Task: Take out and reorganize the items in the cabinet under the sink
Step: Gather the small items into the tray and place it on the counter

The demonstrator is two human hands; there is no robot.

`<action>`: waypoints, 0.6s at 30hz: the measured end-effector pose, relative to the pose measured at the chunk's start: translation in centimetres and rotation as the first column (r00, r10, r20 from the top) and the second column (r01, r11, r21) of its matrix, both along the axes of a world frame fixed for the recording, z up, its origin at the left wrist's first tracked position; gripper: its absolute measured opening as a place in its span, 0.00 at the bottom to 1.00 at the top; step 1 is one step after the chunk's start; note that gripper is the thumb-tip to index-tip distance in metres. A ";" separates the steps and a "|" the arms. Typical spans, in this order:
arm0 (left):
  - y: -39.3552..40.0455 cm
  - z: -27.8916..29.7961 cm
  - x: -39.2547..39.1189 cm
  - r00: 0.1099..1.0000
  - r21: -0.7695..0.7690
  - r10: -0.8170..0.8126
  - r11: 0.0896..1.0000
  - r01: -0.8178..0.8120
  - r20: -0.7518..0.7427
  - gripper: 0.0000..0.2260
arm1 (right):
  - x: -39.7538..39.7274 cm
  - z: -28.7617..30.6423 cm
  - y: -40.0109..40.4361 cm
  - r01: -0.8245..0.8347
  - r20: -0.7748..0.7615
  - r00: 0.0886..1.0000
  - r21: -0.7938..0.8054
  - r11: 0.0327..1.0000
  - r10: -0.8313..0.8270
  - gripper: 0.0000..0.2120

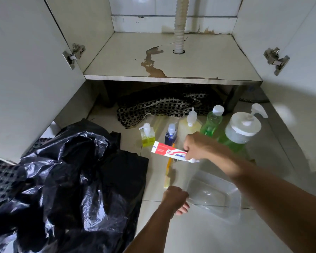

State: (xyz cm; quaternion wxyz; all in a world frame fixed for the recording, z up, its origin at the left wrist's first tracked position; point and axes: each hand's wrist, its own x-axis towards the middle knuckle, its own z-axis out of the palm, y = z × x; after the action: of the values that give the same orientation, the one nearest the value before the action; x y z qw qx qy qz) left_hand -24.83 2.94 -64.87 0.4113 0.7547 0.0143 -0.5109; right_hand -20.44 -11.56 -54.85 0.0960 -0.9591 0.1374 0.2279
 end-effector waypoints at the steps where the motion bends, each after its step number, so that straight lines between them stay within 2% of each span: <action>1: 0.0 -0.1 0.2 1.000 0.000 0.004 1.000 -0.004 -0.003 0.08 | -0.6 0.8 -0.9 -0.001 -0.066 0.998 -0.011 1.000 0.001 0.03; 4: 0.0 -0.2 0.5 1.000 0.010 0.004 1.000 -0.003 -0.023 0.08 | -2.8 0.5 -3.1 -0.116 -0.303 0.949 -0.093 0.989 0.083 0.07; 7: 0.1 -0.2 0.6 1.000 0.019 0.010 1.000 -0.010 -0.017 0.08 | -4.8 -3.2 -3.9 -0.222 -0.624 0.774 -0.113 0.969 0.104 0.11; 8: 0.2 -0.1 0.6 1.000 0.020 0.017 1.000 -0.017 -0.013 0.08 | -5.2 -4.5 -3.9 -0.262 -0.659 0.743 -0.128 0.956 0.116 0.13; 10: 0.3 0.1 0.6 0.999 0.020 0.028 0.999 -0.028 -0.017 0.08 | -5.5 -6.0 -3.9 -0.274 -0.642 0.760 -0.175 0.946 0.102 0.14; 12: 0.4 0.3 0.7 1.000 0.024 0.018 1.000 -0.017 -0.023 0.09 | -5.2 -6.4 -4.0 -0.188 -0.668 0.742 -0.142 0.972 0.046 0.11; 14: 0.4 0.2 0.8 1.000 0.030 -0.008 1.000 0.009 -0.025 0.09 | -4.0 -6.0 -4.5 0.009 -0.519 0.854 -0.068 0.998 -0.043 0.06; 15: 0.3 0.1 0.8 0.999 0.031 -0.019 0.999 0.020 -0.030 0.08 | -3.3 -5.5 -4.9 0.070 -0.360 0.930 -0.038 0.997 -0.079 0.03; 16: 0.3 0.0 0.8 0.999 0.031 -0.030 0.999 0.031 -0.041 0.08 | -2.4 -5.2 -5.2 0.081 -0.191 0.978 -0.052 0.995 -0.090 0.07; 18: 0.2 0.2 1.0 0.995 0.022 -0.038 0.999 0.040 -0.092 0.09 | -0.6 -5.3 -4.7 0.049 0.013 0.999 -0.113 0.992 -0.048 0.09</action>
State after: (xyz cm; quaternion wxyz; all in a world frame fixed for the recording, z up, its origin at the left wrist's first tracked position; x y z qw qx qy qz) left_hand -23.87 3.14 -64.70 0.3912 0.7355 0.0242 -0.5526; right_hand -21.04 -16.28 -60.12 0.0479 -0.9606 0.1730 0.2123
